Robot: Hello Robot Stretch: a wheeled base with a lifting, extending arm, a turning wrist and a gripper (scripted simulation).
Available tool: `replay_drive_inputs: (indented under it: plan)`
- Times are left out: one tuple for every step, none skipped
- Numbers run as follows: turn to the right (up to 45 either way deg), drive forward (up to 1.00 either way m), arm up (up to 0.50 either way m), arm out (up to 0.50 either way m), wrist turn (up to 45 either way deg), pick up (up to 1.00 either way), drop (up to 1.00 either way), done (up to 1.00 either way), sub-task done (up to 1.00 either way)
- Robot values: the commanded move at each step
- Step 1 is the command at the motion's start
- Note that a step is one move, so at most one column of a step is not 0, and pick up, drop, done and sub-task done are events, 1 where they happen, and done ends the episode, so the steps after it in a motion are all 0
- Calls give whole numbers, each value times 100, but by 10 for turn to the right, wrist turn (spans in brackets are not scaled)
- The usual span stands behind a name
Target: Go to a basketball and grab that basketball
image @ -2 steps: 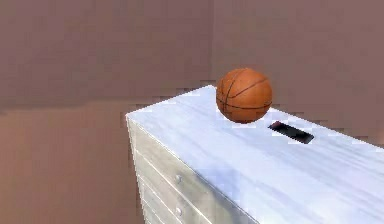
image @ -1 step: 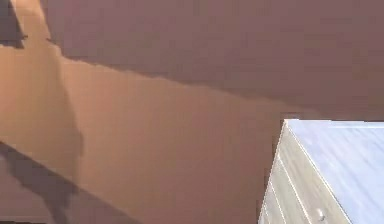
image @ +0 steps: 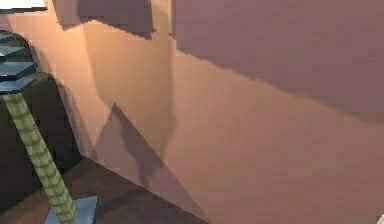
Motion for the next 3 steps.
replay_drive_inputs:
  plan:
    - [0, 0, 50, 0, 0, 0, 0, 0, 0]
    - [0, 0, 38, 0, 0, 0, 0, 0, 0]
    - [0, 0, 0, 44, 0, 0, 0, 0, 0]
